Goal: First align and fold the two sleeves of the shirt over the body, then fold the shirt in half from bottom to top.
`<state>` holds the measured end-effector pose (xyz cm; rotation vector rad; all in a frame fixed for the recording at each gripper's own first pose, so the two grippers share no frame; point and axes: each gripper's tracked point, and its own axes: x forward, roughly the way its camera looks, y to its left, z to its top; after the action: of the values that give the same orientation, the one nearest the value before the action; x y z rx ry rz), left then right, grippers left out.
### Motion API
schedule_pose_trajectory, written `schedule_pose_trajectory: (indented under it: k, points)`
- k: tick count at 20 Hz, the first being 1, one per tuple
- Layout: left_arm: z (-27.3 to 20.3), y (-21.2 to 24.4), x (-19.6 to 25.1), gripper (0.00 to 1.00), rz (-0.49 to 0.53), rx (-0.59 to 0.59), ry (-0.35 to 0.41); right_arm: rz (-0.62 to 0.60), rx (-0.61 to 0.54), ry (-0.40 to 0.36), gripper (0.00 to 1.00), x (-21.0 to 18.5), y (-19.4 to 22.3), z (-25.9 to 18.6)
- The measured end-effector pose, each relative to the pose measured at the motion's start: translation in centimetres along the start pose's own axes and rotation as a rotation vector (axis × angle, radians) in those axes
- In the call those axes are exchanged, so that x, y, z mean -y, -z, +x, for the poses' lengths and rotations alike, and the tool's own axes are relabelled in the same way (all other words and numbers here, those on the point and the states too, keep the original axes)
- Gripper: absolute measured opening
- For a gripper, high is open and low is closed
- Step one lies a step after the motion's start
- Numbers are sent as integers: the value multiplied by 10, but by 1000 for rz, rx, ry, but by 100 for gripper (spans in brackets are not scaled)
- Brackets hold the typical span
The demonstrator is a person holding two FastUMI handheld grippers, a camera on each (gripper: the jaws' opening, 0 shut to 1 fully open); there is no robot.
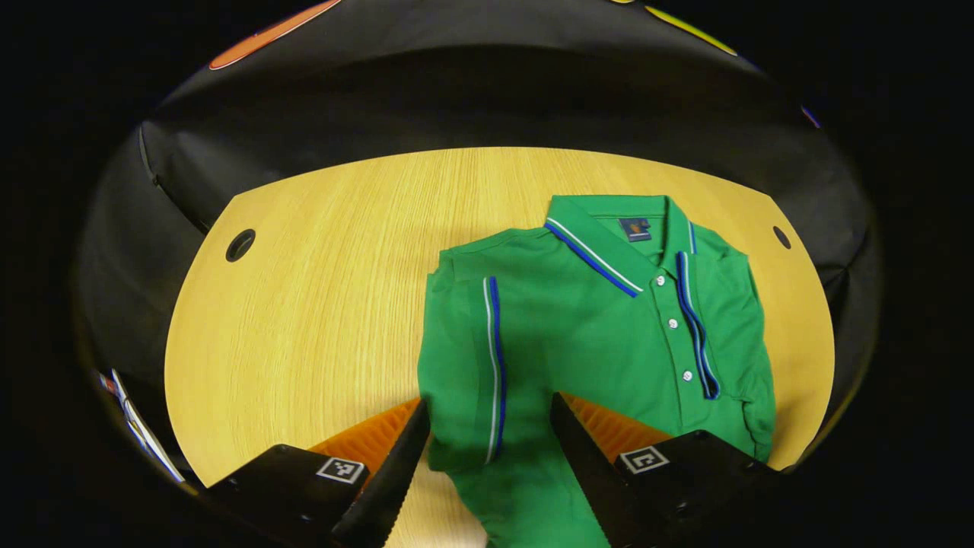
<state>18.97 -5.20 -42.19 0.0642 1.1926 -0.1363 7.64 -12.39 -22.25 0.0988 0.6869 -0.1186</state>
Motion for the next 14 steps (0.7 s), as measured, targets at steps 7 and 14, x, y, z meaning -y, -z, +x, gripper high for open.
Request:
schedule_pose_trajectory:
  k: [7,14]
  points:
    - [14,8,-16,55,31,-66,-20,22,-25,-23,97,-1,4,16]
    - [-2,-2,-18,12,28,-32,25,37,-43,-51,96,-12,11,21]
